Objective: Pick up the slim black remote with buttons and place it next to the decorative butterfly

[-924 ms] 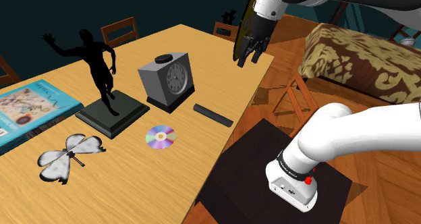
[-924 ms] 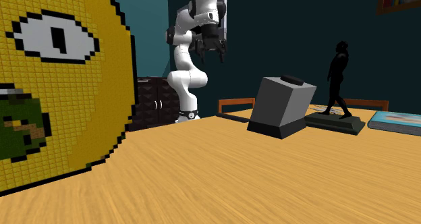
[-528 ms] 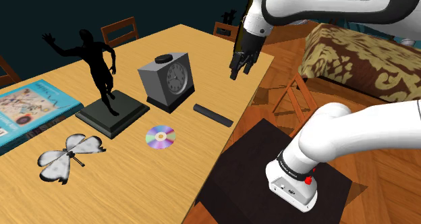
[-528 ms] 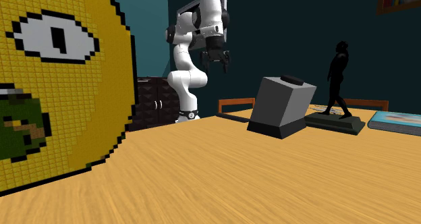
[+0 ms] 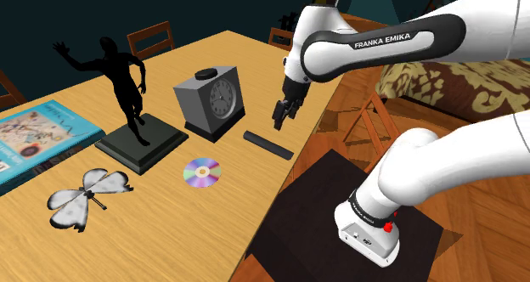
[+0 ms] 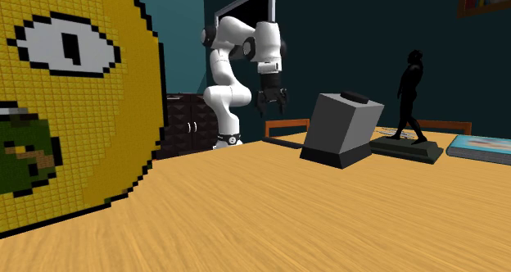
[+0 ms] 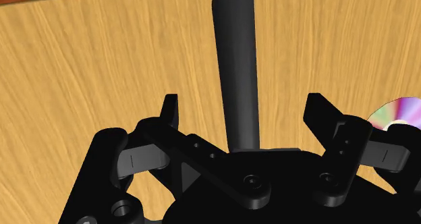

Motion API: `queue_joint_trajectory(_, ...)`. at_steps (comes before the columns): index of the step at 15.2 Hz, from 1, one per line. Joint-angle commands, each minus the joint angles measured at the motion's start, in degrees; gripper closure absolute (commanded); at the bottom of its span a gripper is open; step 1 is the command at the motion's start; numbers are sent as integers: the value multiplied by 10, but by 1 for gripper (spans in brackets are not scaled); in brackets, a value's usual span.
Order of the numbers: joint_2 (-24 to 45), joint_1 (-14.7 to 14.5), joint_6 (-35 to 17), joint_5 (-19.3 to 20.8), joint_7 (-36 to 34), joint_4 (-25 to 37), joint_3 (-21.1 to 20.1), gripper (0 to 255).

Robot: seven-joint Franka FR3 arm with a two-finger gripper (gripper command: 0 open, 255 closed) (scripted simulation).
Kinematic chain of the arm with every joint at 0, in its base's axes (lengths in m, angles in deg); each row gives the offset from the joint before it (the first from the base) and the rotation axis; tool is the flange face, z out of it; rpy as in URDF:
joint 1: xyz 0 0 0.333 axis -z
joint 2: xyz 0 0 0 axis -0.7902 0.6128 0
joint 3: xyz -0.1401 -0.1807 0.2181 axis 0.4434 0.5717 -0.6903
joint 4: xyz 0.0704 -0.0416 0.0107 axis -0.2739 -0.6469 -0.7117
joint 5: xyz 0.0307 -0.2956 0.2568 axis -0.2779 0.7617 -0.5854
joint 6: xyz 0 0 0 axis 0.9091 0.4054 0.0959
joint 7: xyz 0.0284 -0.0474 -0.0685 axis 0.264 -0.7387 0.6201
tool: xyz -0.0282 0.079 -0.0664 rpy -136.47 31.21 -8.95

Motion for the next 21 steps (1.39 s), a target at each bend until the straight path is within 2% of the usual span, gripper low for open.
queue_joint_trajectory(1, 28, -9, -42, -4, 7, -14, -8, 0)
queue_joint_trajectory(4, 76, -22, -106, -11, 16, -33, -20, 0)
queue_joint_trajectory(11, 122, -26, -177, -20, 19, -58, -26, 0)
queue_joint_trajectory(19, 127, -27, -183, -20, 20, -60, -27, 0)
queue_joint_trajectory(20, 127, -27, -183, -20, 20, -60, -27, 255)
queue_joint_trajectory(21, 127, -27, -183, -20, 20, -60, -27, 255)
